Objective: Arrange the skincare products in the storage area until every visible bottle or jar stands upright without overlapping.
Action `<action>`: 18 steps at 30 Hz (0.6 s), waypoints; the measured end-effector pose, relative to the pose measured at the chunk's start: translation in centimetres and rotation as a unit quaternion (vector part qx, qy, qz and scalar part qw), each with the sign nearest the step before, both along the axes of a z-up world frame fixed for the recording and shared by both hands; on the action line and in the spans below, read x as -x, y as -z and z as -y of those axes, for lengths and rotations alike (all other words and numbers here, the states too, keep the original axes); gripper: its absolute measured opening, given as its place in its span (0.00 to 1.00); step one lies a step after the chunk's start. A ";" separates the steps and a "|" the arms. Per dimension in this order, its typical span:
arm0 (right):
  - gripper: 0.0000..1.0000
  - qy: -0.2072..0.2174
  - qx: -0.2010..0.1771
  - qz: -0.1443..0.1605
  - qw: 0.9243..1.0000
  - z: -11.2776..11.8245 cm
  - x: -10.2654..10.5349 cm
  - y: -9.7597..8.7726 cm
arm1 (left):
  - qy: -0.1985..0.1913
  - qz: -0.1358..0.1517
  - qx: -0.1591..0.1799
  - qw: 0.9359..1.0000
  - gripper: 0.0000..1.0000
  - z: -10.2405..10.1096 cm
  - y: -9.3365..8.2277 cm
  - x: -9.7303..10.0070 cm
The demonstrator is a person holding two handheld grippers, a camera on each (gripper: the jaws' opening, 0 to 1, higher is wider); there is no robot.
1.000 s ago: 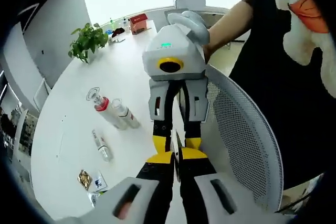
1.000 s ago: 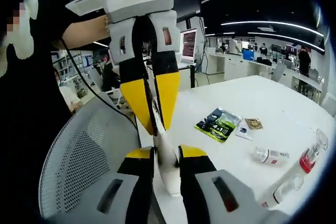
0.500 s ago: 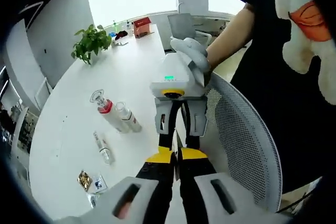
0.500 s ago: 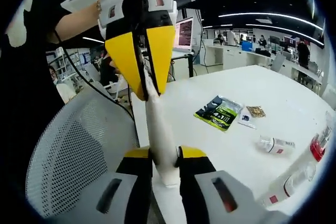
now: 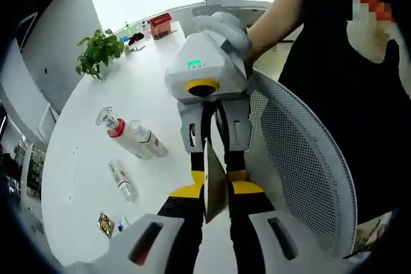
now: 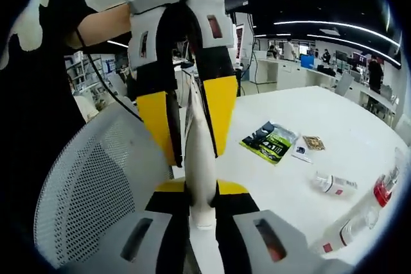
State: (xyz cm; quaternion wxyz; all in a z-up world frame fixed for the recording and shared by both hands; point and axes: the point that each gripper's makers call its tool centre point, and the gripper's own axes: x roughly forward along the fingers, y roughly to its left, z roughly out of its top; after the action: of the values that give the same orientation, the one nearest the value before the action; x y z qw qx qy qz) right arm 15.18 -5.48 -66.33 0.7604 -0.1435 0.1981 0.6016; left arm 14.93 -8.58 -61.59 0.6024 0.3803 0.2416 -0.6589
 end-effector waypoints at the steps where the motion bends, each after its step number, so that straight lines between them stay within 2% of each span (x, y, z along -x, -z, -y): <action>1: 0.12 0.000 0.000 -0.001 1.000 0.0 0.0 0.0 | 0.000 0.001 -0.003 1.000 0.17 0.0 0.1 -0.1; 7: 0.12 -0.004 0.002 0.000 1.000 0.0 0.1 0.1 | 0.011 0.022 -0.032 0.999 0.19 -0.2 1.7 0.0; 13: 0.13 0.000 0.007 -0.003 1.000 0.3 0.1 0.7 | -0.001 0.012 -0.033 0.999 0.18 -0.1 2.3 -0.2; 18: 0.15 0.014 0.005 -0.007 1.000 0.7 -0.1 1.0 | -0.007 0.015 -0.029 0.999 0.17 0.2 2.6 -0.3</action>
State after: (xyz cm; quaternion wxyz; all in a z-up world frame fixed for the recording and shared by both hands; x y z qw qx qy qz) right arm 15.25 -6.17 -67.34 0.7664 -0.1403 0.2085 0.5912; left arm 15.24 -8.77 -64.22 0.5990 0.4058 0.2547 -0.6416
